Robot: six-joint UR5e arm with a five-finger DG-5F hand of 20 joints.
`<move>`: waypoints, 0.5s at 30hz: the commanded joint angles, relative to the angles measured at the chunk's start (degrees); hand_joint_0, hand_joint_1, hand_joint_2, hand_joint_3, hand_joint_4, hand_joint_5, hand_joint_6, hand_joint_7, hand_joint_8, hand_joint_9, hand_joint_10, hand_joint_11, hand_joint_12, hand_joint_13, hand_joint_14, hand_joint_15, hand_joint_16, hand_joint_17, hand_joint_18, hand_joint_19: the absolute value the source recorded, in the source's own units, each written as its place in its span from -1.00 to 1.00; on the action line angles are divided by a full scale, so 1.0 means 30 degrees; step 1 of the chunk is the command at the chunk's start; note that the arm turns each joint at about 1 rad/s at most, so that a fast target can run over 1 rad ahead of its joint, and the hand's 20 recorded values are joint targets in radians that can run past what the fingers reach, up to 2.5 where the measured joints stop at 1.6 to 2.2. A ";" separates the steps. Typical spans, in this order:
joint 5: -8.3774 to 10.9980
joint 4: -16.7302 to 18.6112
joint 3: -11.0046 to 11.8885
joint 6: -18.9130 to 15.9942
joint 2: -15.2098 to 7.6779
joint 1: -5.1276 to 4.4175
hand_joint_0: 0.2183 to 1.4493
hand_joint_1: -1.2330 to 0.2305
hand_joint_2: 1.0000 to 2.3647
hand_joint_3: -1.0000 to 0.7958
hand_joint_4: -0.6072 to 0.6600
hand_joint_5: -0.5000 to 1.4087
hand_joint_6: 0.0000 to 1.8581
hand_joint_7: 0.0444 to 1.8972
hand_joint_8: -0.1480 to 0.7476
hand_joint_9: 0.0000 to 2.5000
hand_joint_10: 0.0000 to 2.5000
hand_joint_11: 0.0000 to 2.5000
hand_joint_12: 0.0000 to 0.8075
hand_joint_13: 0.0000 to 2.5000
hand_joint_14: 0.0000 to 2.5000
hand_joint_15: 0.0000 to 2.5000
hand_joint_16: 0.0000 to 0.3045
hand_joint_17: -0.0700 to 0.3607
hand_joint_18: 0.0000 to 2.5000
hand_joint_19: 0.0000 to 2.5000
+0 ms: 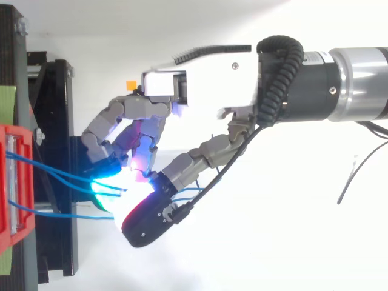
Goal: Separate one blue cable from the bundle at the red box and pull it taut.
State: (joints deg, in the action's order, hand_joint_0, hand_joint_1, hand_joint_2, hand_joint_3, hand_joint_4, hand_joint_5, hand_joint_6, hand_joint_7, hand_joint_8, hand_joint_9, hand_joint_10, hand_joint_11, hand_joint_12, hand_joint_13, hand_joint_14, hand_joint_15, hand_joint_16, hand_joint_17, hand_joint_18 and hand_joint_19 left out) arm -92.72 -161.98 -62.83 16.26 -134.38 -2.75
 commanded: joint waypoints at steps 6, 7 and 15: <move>0.0000 0.0000 -0.0004 0.0000 0.0000 -0.0020 -0.04 -0.60 -1.00 -0.44 -0.24 -0.63 -0.03 0.39 -0.01 -0.04 -0.98 -0.03 -0.17 -0.42 -0.98 -0.59 -0.69 -0.19 -0.43 -0.47; 0.0000 0.0000 -0.0004 0.0000 0.0000 -0.0020 -0.03 -0.61 -1.00 -0.44 -0.25 -0.63 -0.01 0.45 -0.02 -0.03 -0.98 -0.02 -0.18 -0.42 -0.98 -0.59 -0.70 -0.19 -0.43 -0.48; 0.0059 0.0000 -0.0004 0.0000 0.0000 0.0010 -0.21 -0.69 -1.00 -0.44 -0.09 -0.60 -0.01 0.39 0.01 -0.01 -0.98 -0.01 -0.20 -0.38 -0.98 -0.57 -0.70 -0.20 -0.40 -0.49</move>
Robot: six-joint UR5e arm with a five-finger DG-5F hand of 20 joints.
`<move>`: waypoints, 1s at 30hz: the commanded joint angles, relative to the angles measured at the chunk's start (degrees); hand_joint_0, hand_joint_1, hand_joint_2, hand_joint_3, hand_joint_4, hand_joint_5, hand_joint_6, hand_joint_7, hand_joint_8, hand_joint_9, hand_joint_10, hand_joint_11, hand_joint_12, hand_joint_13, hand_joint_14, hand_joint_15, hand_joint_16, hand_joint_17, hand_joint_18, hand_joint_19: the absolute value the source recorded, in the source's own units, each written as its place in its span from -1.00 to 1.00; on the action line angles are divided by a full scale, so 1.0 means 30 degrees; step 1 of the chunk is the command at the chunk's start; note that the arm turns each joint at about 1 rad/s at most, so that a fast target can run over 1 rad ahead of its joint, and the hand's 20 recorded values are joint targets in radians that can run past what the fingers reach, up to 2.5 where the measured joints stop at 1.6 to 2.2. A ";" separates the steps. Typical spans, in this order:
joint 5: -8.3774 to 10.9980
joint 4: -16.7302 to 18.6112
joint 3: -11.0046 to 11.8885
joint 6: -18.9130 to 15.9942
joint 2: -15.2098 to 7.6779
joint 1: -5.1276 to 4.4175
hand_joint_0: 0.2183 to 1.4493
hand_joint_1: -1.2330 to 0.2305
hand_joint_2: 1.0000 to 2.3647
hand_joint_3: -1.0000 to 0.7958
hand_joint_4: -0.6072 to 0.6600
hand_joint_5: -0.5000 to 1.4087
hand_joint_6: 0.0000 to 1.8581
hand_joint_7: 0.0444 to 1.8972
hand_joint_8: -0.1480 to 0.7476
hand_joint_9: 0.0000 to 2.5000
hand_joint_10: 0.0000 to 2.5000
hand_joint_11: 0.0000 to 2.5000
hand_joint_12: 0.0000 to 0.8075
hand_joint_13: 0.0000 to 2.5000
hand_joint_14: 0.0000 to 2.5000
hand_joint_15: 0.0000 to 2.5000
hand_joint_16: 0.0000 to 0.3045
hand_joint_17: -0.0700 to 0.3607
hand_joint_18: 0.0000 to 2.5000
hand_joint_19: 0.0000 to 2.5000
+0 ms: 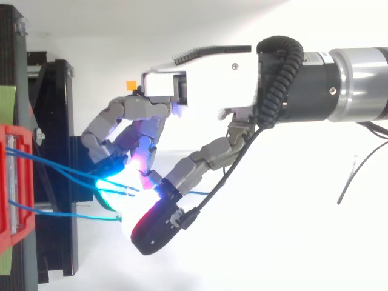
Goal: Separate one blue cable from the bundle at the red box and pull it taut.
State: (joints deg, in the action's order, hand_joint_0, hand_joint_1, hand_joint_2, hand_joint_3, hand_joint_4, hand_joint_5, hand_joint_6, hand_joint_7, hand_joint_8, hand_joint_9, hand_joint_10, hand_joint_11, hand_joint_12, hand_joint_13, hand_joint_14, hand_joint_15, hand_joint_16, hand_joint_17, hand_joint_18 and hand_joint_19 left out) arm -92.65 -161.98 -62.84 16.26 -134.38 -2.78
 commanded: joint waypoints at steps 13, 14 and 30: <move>0.0033 0.0000 -0.0001 -0.0029 -0.0002 0.0078 -0.64 -0.28 -1.00 -0.44 0.03 -0.59 -0.06 0.09 0.11 0.03 -0.98 -0.08 -0.03 -0.37 -0.98 -0.56 -0.62 -0.08 -0.36 -0.46; 0.0033 0.0000 -0.0001 -0.0059 -0.0002 0.0108 -0.64 -0.26 -1.00 -0.44 0.03 -0.59 -0.06 0.10 0.10 0.03 -0.98 -0.08 -0.03 -0.37 -0.98 -0.56 -0.62 -0.08 -0.36 -0.46; 0.0033 0.0000 -0.0001 -0.0088 -0.0002 0.0108 -0.39 -0.33 -0.97 -0.14 -0.01 -0.60 -0.08 0.31 0.02 -0.01 -0.98 -0.05 -0.11 -0.41 -0.98 -0.55 -0.69 -0.17 -0.43 -0.41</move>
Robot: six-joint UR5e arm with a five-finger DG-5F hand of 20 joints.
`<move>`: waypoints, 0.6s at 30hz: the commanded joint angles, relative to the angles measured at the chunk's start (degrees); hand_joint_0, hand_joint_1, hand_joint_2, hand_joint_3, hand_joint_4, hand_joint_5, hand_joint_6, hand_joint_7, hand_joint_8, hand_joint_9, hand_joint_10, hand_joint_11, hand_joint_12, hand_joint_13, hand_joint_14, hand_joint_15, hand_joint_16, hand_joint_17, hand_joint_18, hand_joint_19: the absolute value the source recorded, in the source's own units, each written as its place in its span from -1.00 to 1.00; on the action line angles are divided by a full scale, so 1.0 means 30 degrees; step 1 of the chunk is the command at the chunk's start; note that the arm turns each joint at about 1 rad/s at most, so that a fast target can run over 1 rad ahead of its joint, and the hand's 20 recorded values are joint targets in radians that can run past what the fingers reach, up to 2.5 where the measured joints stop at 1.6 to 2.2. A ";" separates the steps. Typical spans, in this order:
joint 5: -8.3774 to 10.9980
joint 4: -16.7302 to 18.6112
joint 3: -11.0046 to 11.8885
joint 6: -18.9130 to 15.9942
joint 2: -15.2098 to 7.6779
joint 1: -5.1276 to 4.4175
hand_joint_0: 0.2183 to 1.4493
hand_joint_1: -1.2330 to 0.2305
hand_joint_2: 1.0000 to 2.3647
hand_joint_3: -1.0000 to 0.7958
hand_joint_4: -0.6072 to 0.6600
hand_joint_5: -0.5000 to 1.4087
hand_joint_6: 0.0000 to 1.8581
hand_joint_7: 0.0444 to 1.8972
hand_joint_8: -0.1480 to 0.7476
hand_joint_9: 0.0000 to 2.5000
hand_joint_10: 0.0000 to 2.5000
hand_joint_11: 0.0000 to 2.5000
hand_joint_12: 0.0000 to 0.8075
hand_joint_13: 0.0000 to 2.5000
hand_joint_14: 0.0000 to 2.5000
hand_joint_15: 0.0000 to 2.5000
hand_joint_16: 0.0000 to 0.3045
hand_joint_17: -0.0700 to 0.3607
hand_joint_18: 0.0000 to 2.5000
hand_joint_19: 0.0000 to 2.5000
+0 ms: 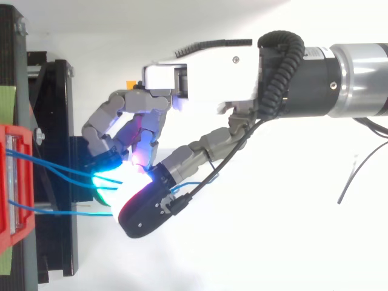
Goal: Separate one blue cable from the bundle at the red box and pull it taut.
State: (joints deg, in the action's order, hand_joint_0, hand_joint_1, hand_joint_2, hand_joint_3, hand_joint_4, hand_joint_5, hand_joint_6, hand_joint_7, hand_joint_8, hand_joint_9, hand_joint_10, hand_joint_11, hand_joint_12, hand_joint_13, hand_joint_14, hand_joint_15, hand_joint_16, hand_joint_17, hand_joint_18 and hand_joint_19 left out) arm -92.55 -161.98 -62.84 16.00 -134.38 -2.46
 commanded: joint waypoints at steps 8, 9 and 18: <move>-0.0059 -0.0002 -0.0002 0.0000 -0.0001 0.0001 -0.17 -0.58 -1.00 -0.44 -0.10 -0.63 -0.04 0.30 -0.02 -0.08 -0.98 -0.05 -0.16 -0.43 -0.98 -0.58 -0.69 -0.18 -0.43 -0.47; -0.0059 -0.0002 -0.0002 -0.0030 -0.0001 0.0001 -0.24 -0.57 -1.00 -0.44 -0.03 -0.62 -0.03 0.26 -0.01 -0.07 -0.98 -0.03 -0.17 -0.43 -0.98 -0.57 -0.69 -0.18 -0.43 -0.46; -0.0059 -0.0002 -0.0002 -0.0088 -0.0001 0.0089 -0.64 -0.21 -1.00 -0.44 0.05 -0.60 -0.05 0.11 0.11 0.00 -0.98 -0.08 -0.03 -0.39 -0.98 -0.56 -0.63 -0.08 -0.36 -0.45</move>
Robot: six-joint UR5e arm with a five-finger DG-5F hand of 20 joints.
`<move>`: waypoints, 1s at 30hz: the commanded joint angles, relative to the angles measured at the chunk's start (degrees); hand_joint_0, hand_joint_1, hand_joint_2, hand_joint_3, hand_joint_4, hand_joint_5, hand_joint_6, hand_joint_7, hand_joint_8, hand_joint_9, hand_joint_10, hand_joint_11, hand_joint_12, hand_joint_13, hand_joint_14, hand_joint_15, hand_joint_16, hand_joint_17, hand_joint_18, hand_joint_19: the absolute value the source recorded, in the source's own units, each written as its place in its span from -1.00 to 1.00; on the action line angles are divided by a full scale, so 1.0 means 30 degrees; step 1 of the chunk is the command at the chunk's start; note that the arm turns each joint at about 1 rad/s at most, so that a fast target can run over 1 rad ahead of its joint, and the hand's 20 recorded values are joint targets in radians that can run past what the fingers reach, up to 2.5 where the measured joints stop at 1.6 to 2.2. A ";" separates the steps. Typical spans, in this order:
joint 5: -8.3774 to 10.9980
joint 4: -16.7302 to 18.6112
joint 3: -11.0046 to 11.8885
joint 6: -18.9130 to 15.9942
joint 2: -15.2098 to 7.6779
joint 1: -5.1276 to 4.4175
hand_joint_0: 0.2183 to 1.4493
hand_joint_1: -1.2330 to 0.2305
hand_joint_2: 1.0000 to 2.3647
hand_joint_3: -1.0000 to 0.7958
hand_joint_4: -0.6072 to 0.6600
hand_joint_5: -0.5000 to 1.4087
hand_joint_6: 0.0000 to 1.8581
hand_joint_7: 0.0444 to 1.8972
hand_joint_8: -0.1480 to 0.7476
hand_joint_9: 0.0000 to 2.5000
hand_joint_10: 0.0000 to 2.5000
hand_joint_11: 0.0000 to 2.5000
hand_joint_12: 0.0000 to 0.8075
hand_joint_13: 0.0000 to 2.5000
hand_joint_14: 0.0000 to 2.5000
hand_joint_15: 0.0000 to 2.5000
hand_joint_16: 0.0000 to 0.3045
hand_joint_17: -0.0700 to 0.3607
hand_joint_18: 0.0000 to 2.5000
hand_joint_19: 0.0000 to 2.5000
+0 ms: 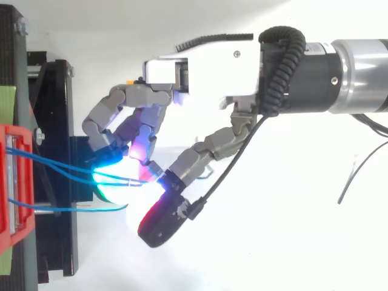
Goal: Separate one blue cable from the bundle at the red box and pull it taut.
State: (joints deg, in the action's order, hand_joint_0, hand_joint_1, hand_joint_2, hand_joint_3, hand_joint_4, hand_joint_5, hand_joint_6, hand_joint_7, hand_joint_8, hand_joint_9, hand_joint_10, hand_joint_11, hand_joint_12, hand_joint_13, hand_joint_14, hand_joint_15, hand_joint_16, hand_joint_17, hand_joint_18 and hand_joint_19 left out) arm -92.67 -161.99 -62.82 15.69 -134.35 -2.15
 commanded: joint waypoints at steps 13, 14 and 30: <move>-0.0019 0.0003 -0.0006 -0.0045 0.0018 0.0044 -0.40 -0.30 -0.98 -0.15 0.04 -0.59 -0.08 0.36 0.03 0.03 -0.98 -0.07 -0.13 -0.38 -0.98 -0.54 -0.69 -0.18 -0.39 -0.40; -0.0019 0.0003 -0.0006 0.0013 0.0018 0.0073 -0.40 -0.31 -0.97 -0.14 0.05 -0.59 -0.08 0.38 0.03 0.03 -0.98 -0.06 -0.13 -0.38 -0.98 -0.54 -0.69 -0.18 -0.39 -0.40; -0.0049 -0.0231 -0.0094 -0.0075 0.0048 -0.0015 -0.25 -0.53 -1.00 -0.44 -0.04 -0.60 -0.03 0.37 0.00 0.00 -0.98 -0.03 -0.18 -0.40 -0.98 -0.56 -0.70 -0.19 -0.40 -0.44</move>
State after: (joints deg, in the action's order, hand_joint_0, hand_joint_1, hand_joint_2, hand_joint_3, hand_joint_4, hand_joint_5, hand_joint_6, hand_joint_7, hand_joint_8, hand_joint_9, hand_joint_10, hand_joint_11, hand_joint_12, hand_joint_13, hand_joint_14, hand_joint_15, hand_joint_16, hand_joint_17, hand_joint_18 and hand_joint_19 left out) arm -92.75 -162.61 -63.42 15.61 -134.24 -2.16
